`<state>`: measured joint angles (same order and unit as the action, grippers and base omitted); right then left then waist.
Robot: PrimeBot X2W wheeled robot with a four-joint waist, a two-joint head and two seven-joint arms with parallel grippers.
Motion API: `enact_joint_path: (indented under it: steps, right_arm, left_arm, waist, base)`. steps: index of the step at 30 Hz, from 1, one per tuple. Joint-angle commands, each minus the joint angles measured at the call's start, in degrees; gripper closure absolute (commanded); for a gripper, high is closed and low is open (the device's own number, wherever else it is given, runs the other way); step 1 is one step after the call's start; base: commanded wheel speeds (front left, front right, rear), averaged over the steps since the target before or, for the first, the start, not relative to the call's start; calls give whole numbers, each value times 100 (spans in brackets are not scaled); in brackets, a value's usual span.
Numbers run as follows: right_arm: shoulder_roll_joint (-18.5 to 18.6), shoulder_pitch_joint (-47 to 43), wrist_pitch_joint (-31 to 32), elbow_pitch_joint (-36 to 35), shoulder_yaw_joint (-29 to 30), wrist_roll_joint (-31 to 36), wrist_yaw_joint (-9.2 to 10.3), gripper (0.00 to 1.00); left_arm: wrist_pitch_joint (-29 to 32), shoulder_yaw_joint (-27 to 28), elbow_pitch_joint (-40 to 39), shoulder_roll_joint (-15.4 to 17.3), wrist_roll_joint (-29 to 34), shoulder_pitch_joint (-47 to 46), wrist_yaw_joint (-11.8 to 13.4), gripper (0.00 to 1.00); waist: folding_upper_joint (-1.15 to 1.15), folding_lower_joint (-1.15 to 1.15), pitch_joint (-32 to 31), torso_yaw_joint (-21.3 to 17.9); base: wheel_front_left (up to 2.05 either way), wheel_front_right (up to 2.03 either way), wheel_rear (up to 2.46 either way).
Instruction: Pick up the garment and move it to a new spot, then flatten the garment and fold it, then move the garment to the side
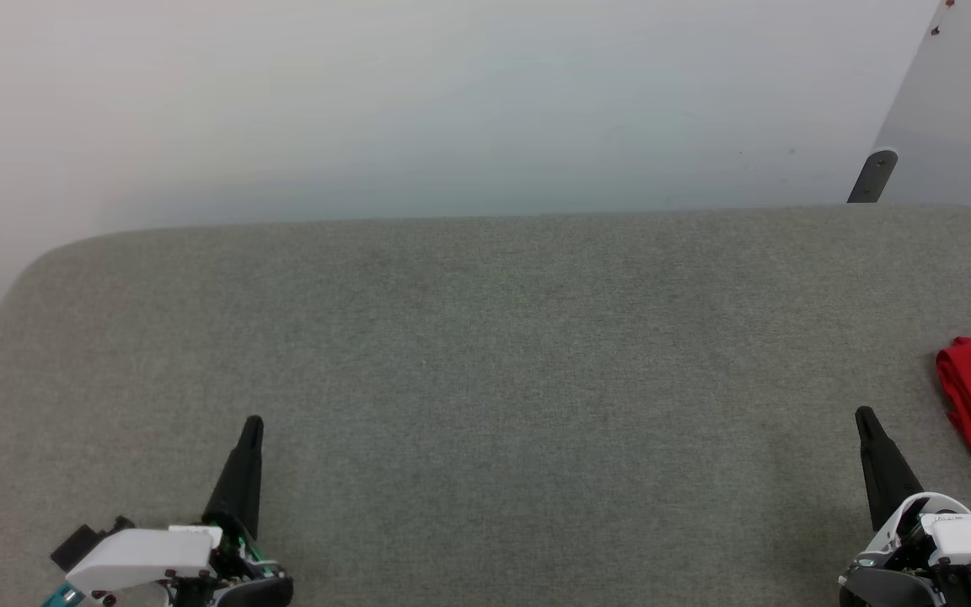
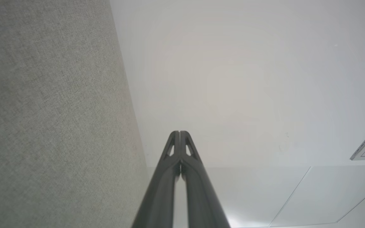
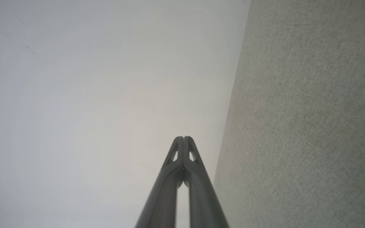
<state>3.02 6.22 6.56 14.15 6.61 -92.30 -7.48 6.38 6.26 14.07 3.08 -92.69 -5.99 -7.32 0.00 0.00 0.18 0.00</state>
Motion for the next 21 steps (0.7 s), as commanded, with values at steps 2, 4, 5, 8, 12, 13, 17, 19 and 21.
enact_joint_path:
  steps: [2,4,5,8,12,13,17,19,21]
  right_arm:
    - [-23,22,5,3,-8,-13,-2,100]
    - [-23,22,5,3,-8,-12,-2,100]
    - [-23,22,5,3,-8,-12,-2,100]
    - [-23,22,5,3,-8,-13,-2,100]
    - [-24,22,5,3,-8,-13,-2,100]
    - [-24,22,5,3,-8,-13,-2,100]
    - [-24,22,5,3,-7,-13,-2,100]
    - [-24,22,5,3,-7,-13,-2,100]
    - [-23,22,6,3,-7,-12,-2,100]
  left_arm:
    - [20,21,8,-11,23,-60,-30,100]
    - [21,21,8,-11,24,-60,-30,100]
    - [22,22,8,-12,25,-60,-30,100]
    - [15,22,8,-12,27,-59,-30,100]
    - [14,23,8,-13,29,-60,-30,100]
    - [14,24,8,-13,28,-60,-30,100]
    - [16,25,8,-14,30,-60,-31,100]
    - [17,26,8,-15,27,-60,-31,100]
    - [18,27,8,-14,27,-60,-31,100]
  waist:
    - [0,0,0,0]
    - [0,0,0,0]
    - [0,0,0,0]
    - [0,0,0,0]
    - [0,0,0,0]
    - [0,0,0,0]
    - [0,0,0,0]
    - [0,0,0,0]
    - [0,0,0,0]
  base:
    - [0,0,0]
    - [0,0,0]
    - [0,0,0]
    - [0,0,0]
    - [0,0,0]
    - [0,0,0]
    - [0,0,0]
    - [0,0,0]
    - [0,0,0]
